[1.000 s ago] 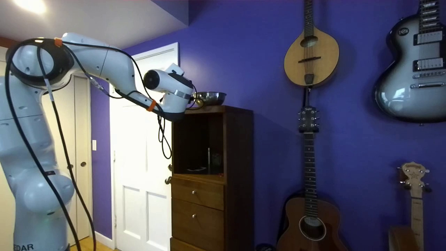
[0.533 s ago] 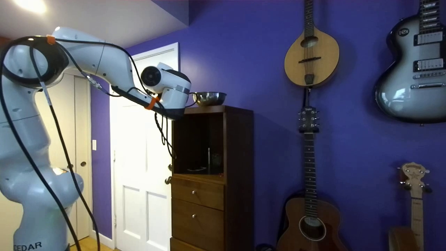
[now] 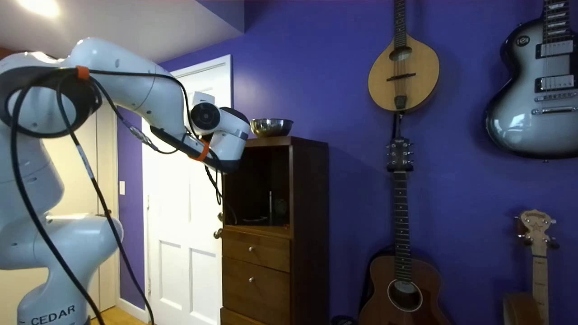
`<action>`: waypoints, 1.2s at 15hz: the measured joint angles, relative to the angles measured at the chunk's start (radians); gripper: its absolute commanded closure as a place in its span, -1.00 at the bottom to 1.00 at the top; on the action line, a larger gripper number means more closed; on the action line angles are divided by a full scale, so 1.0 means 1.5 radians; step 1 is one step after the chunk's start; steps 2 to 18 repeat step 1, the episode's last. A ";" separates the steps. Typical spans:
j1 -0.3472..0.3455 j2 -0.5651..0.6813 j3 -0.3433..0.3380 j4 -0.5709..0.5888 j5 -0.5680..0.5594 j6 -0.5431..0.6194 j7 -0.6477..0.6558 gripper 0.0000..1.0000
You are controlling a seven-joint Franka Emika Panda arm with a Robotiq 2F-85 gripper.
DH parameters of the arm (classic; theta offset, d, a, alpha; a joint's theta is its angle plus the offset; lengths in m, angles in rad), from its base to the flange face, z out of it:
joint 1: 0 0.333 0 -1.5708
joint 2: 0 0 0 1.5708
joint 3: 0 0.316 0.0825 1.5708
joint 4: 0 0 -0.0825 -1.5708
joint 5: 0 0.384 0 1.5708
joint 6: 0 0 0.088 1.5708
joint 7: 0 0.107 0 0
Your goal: Put the paper on the top of the cupboard
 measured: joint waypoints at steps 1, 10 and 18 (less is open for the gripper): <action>0.038 -0.030 -0.032 -0.003 -0.019 0.000 -0.012 -1.00; 0.038 -0.030 -0.032 -0.003 -0.019 0.000 -0.012 -1.00; 0.038 -0.030 -0.032 -0.003 -0.019 0.000 -0.012 -1.00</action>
